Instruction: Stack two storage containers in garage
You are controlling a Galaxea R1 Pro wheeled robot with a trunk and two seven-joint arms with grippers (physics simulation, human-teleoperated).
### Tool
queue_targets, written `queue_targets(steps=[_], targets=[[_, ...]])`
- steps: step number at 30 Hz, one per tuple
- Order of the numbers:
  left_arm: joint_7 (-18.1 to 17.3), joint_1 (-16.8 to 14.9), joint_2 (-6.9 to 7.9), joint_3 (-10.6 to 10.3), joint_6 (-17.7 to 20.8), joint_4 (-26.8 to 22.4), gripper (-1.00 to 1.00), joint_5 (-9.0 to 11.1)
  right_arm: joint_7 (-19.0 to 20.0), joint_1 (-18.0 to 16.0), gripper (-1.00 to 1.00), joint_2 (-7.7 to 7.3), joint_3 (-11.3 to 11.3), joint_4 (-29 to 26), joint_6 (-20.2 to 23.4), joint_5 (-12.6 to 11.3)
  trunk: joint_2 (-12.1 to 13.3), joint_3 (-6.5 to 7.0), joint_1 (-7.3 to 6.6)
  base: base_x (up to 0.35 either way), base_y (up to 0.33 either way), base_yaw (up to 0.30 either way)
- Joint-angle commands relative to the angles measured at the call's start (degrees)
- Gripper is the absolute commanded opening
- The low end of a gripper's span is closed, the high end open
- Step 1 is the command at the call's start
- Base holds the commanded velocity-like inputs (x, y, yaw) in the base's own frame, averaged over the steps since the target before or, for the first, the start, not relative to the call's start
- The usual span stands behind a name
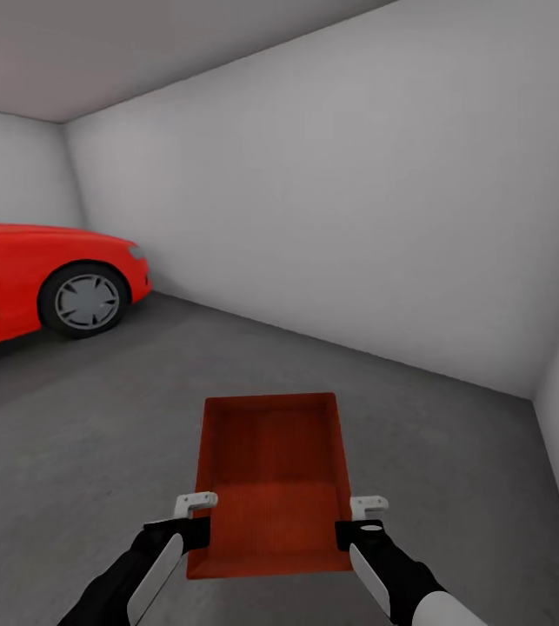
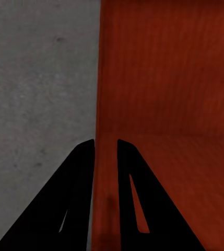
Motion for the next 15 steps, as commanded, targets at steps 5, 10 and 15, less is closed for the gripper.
queue_targets(steps=[5,10,15], targets=[[0.56,-0.06,0.09,0.25,-4.64,-0.88,-1.0,0.19,-0.27,-0.01,-1.0,-0.08,-0.04,0.01,0.33,-0.52,-0.03,-0.07,-0.01,0.0,0.0,-0.279],[0.56,-0.06,0.09,0.25,-4.64,-0.88,-1.0,0.19,-0.28,-0.01,-1.0,-0.08,-0.04,0.01,0.31,-0.52,-0.03,-0.12,-0.01,0.015,0.006,-0.279],[0.56,-0.06,0.09,0.25,-4.64,-0.88,-1.0,0.19,-0.3,-0.01,-1.0,-0.08,-0.04,0.01,0.33,-0.52,-0.03,-0.18,-0.01,0.189,0.102,-0.151]])
